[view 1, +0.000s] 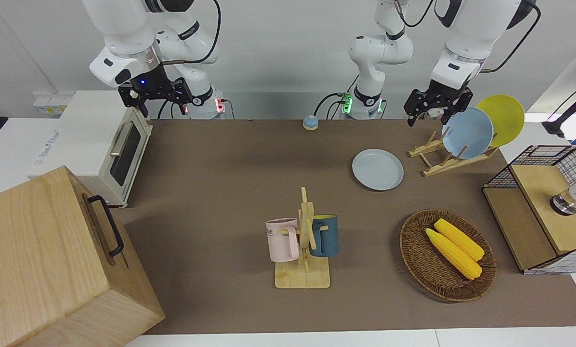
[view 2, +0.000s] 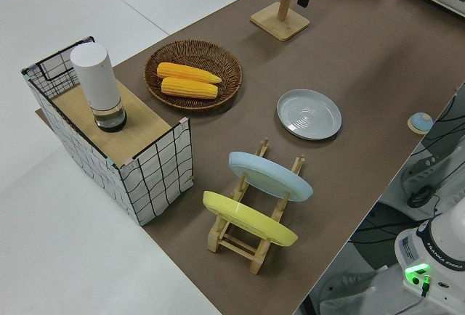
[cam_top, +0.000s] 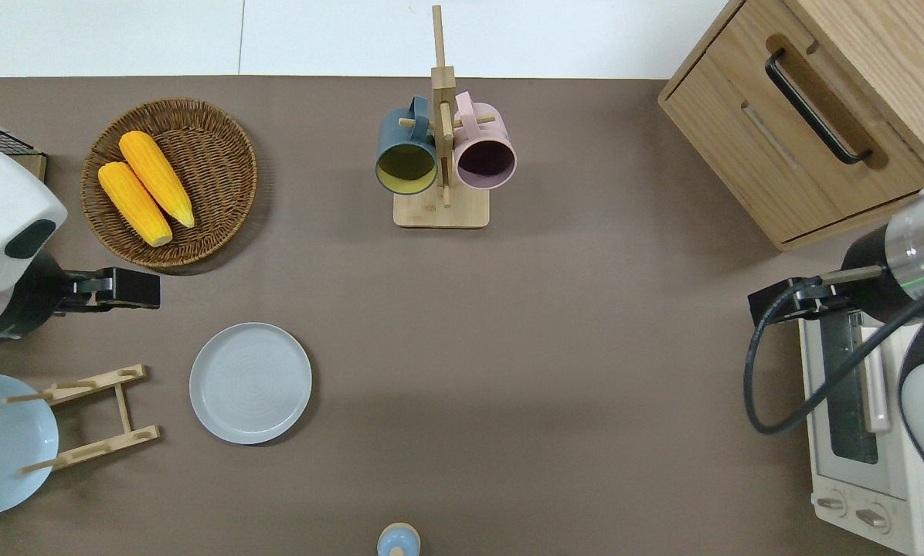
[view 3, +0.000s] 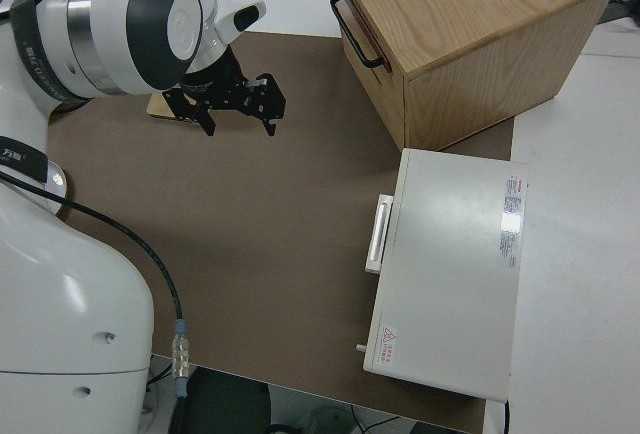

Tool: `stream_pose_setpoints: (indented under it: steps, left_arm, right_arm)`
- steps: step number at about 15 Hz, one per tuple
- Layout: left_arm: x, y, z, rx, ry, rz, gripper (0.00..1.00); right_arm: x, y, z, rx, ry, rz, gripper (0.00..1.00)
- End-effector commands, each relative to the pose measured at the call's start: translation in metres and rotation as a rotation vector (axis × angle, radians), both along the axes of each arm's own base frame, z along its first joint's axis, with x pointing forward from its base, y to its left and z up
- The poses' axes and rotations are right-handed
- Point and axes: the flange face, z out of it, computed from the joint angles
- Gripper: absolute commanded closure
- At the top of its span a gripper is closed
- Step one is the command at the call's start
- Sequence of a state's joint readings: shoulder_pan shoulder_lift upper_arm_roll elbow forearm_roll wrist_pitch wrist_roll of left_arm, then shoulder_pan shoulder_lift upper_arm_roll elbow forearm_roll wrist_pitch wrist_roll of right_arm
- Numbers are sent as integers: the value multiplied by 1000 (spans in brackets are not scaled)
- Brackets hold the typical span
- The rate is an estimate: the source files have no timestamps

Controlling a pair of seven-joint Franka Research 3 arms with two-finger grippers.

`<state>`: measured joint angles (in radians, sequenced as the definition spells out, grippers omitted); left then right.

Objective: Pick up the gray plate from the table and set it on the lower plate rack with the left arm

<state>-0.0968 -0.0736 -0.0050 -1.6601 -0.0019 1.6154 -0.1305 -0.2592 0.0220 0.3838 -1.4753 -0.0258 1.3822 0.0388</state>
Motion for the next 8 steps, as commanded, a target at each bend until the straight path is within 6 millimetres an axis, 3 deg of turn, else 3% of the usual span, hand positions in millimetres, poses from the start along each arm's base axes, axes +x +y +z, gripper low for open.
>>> stream_pose_setpoints:
  steps: [1, 8]
  left_arm:
    - [2, -2, 2, -27, 0, 5, 7]
    - [1, 4, -3, -35, 22, 12, 7]
  right_arm:
    - [-2, -2, 3, -8, 2, -14, 17]
    - [-2, -2, 3, -8, 2, -14, 17]
